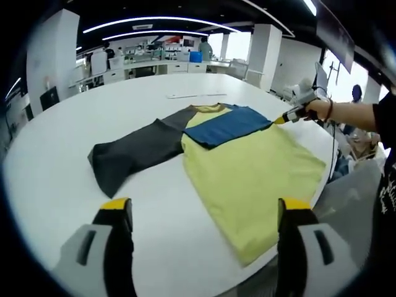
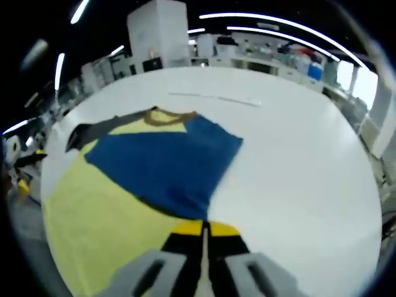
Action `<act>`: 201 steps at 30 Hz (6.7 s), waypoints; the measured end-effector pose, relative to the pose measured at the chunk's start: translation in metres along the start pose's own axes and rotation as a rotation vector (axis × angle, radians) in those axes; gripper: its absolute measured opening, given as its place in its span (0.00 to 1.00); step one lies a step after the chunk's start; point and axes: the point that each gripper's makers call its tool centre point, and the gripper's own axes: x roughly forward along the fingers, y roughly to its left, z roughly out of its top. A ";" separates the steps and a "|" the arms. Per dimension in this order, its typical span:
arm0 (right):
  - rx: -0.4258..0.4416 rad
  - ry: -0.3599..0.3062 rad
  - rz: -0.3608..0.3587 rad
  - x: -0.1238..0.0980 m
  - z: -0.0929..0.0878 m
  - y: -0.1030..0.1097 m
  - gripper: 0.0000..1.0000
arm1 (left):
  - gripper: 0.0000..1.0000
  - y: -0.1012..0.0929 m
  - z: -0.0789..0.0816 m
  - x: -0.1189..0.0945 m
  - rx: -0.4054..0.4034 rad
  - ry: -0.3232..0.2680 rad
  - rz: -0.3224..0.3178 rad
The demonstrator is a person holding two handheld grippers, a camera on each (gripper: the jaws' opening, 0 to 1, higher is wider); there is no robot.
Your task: Fold the garment on the visible template until the final outline fits inside the template.
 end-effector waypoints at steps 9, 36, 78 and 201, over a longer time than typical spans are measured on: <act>0.067 -0.052 0.043 -0.015 0.005 0.017 0.14 | 0.94 0.017 -0.001 0.000 -0.033 -0.003 0.034; -0.043 -0.212 0.175 -0.076 0.005 0.067 0.89 | 0.79 0.089 0.005 0.007 -0.195 -0.069 0.151; -0.077 -0.281 0.204 -0.116 0.002 0.100 0.90 | 0.18 0.166 -0.020 0.040 -0.328 -0.050 0.340; -0.109 -0.283 0.107 -0.129 -0.016 0.098 0.93 | 0.00 0.254 -0.034 -0.010 -0.479 -0.066 0.636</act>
